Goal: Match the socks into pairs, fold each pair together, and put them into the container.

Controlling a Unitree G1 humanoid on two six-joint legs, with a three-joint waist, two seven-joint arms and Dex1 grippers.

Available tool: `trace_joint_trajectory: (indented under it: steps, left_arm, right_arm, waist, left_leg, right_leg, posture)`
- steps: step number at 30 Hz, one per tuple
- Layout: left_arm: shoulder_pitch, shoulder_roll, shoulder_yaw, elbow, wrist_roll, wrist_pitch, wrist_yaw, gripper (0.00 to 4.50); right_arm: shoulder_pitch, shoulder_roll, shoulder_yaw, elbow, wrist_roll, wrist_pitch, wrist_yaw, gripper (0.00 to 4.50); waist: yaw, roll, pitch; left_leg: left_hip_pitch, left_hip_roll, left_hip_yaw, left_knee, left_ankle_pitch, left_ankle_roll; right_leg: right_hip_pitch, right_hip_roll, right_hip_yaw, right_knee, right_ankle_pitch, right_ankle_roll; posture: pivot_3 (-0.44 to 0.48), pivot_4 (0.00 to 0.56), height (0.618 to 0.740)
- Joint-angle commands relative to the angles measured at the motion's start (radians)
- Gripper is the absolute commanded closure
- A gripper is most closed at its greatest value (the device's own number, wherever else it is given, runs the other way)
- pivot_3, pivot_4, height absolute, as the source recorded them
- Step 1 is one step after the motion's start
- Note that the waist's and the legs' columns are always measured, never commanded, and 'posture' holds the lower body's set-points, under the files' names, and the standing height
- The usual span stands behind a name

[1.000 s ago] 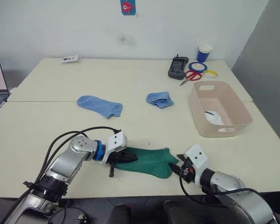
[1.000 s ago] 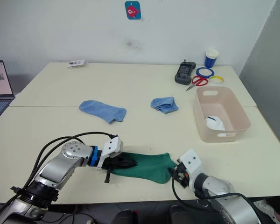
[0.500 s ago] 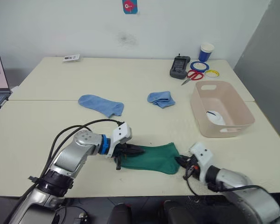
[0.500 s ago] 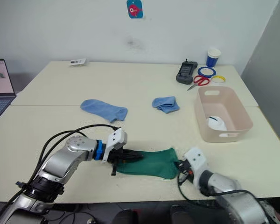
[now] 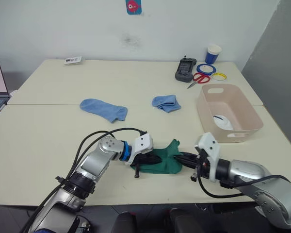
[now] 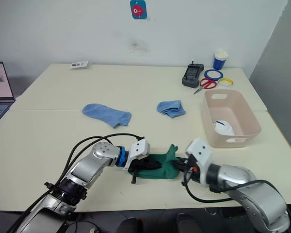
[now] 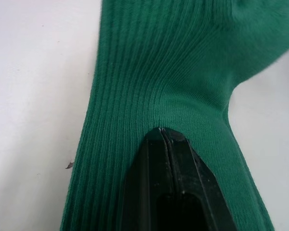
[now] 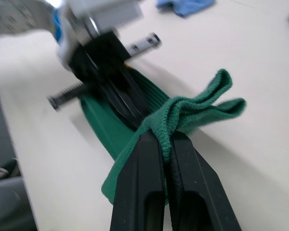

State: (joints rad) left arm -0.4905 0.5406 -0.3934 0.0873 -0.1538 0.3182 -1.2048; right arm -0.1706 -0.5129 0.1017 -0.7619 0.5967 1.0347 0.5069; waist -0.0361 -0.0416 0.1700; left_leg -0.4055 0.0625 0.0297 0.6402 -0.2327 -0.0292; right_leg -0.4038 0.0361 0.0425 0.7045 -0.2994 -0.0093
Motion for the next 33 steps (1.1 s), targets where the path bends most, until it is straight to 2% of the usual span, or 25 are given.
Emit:
trace_joint_trajectory:
  steps: [1,7,16,19,24,27,30,33]
  left_arm:
    - [0.021,0.055,0.014,-0.03,0.0,0.008,-0.042,4.5]
    - [-0.008,0.123,0.085,-0.072,-0.052,0.069,-0.068,4.5]
    - [0.08,0.126,0.016,-0.069,-0.001,0.061,-0.068,4.5]
    - [0.078,0.127,0.041,-0.068,-0.012,0.074,-0.054,4.5]
    - [0.056,0.157,0.118,-0.048,-0.05,0.086,-0.047,4.5]
    - [0.046,0.19,0.166,-0.042,-0.071,0.11,-0.04,4.5]
    - [0.046,0.223,0.197,-0.034,-0.081,0.114,-0.042,4.5]
    - [0.019,0.232,0.242,-0.026,-0.12,0.155,-0.05,4.5]
  right_arm:
    - [-0.071,0.072,0.017,0.053,0.044,0.065,-0.046,4.46]
    - [-0.105,0.078,0.061,0.114,0.025,0.071,-0.036,4.46]
    - [-0.191,0.128,0.139,0.206,0.02,0.047,0.003,4.46]
    - [-0.217,0.162,0.211,0.32,-0.036,0.007,0.006,4.46]
    - [-0.232,0.215,0.237,0.37,-0.059,-0.024,0.003,4.46]
    - [-0.25,0.217,0.225,0.347,-0.067,-0.02,0.0,3.72]
    - [-0.265,0.207,0.185,0.287,-0.023,0.034,-0.002,2.67]
    - [-0.266,0.142,0.14,0.182,0.051,0.026,0.085,1.64]
  waist:
    - [-0.002,0.0,0.0]
    - [0.002,0.0,0.0]
    - [0.001,0.0,0.0]
    - [0.001,0.0,0.0]
    - [0.0,0.0,0.0]
    - [-0.002,0.001,0.0]
    - [-0.002,0.001,0.0]
    - [0.002,0.001,0.001]
  left_leg:
    - [0.0,0.0,0.0,0.0,0.0,0.0]
    - [-0.002,0.001,0.0,0.0,0.0,0.0]
    - [-0.003,0.001,0.0,0.001,0.0,0.0]
    - [-0.002,0.001,-0.001,0.0,0.0,0.0]
    - [-0.002,0.001,0.0,0.001,0.0,0.0]
    - [-0.002,0.002,-0.001,0.0,0.0,0.0]
    - [-0.002,0.002,-0.001,0.001,0.0,0.0]
    - [-0.003,0.002,-0.002,0.0,0.0,0.0]
  right_leg:
    - [0.0,0.0,0.0,0.0,0.0,0.0]
    - [-0.001,-0.002,0.0,0.0,0.0,0.0]
    - [-0.002,-0.003,0.0,-0.001,0.0,0.0]
    - [-0.001,-0.002,-0.001,0.0,0.0,0.0]
    - [-0.002,-0.002,0.0,0.0,0.0,0.0]
    - [-0.002,-0.002,-0.001,0.0,0.0,0.0]
    - [-0.002,-0.002,-0.002,0.001,0.0,0.0]
    - [-0.003,-0.003,-0.002,0.0,0.0,0.0]
  posture:
    - [0.0,0.15,0.732]
    - [0.0,0.15,0.732]
    - [0.0,0.15,0.732]
    - [0.0,0.15,0.732]
    - [0.0,0.15,0.732]
    - [0.0,0.15,0.732]
    - [0.0,0.15,0.732]
    - [0.0,0.15,0.732]
